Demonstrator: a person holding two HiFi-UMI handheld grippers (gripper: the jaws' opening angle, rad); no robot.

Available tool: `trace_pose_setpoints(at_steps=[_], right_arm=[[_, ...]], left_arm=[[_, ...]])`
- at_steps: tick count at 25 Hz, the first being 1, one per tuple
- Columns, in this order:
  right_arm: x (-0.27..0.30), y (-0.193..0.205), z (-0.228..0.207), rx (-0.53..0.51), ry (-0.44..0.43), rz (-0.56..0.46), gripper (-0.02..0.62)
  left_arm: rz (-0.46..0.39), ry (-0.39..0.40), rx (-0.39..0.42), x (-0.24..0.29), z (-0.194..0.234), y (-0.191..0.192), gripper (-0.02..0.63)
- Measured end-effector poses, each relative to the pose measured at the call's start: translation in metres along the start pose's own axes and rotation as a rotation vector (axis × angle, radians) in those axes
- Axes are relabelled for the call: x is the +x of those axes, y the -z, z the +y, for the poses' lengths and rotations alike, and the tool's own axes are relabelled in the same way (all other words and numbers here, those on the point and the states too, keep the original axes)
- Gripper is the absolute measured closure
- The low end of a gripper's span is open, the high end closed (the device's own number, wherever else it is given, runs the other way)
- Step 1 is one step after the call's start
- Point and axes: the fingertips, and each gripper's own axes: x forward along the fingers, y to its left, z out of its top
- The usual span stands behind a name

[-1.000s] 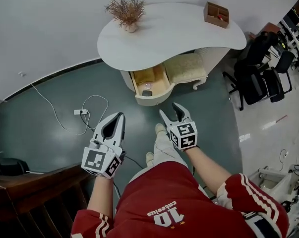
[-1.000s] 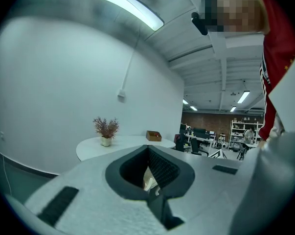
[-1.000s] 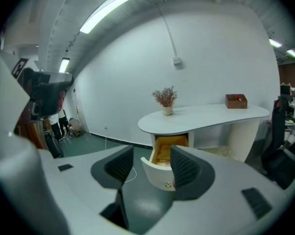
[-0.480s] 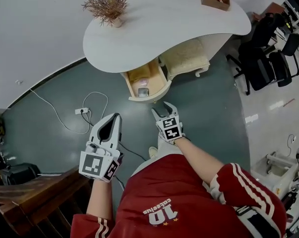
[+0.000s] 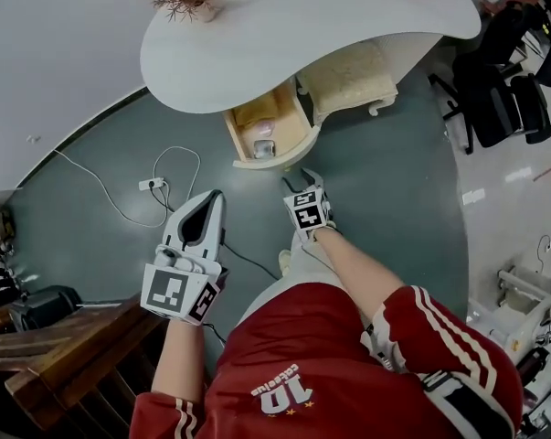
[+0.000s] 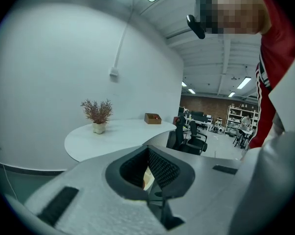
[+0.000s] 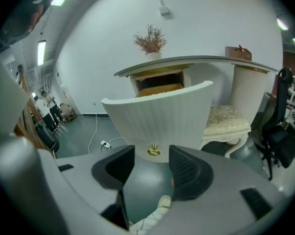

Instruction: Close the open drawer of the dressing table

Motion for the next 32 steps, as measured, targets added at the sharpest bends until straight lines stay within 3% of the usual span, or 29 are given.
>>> trace_pose_setpoints(at_steps=[11,15,32], right_arm=[[0.038,0.010,-0.006,-0.059,0.024,-0.002,0.413],[0.043,0.014,-0.008,-0.078,0.021,0.014,0.484],[0.051,0.004,-0.010,-0.138,-0.018,0.050,0.489]], left_arm=[[0.053,0.001,0.013,0.011,0.002,0.023,0.606],[0.067,-0.003,0.024,0.006,0.003,0.025,0.606],[0.043,-0.030,0.018,0.018,0.005,0.006,0.606]])
